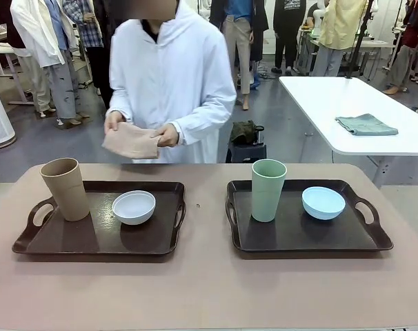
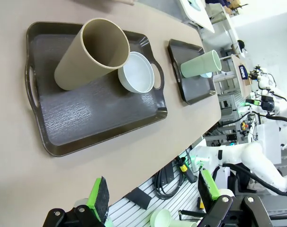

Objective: Set up a tray with a mat and arrange the tableware.
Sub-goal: Pick up the Picnic Bowl and Reusable plastic cup from the Handle tray in front of the human's position and hold them in the air.

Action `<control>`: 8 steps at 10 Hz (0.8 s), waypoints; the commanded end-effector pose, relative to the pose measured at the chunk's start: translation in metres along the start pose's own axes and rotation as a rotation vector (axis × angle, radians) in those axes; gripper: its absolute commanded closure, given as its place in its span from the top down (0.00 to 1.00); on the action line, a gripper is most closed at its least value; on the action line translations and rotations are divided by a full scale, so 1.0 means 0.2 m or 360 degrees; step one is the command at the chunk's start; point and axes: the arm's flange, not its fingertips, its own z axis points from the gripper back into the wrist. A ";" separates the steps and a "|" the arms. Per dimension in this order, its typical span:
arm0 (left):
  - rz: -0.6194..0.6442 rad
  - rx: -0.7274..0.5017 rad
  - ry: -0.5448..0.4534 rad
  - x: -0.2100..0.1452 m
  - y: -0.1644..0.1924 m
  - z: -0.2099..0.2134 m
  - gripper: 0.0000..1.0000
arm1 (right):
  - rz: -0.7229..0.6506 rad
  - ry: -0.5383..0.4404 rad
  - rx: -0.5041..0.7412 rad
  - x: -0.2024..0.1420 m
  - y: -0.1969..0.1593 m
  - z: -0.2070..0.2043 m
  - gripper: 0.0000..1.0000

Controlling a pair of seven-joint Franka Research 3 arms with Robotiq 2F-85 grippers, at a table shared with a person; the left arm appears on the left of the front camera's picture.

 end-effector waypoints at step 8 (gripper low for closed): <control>-0.0030 -0.0036 -0.0019 0.01 0.01 0.01 1.00 | 0.0021 -0.0014 0.0046 0.01 0.00 0.00 1.00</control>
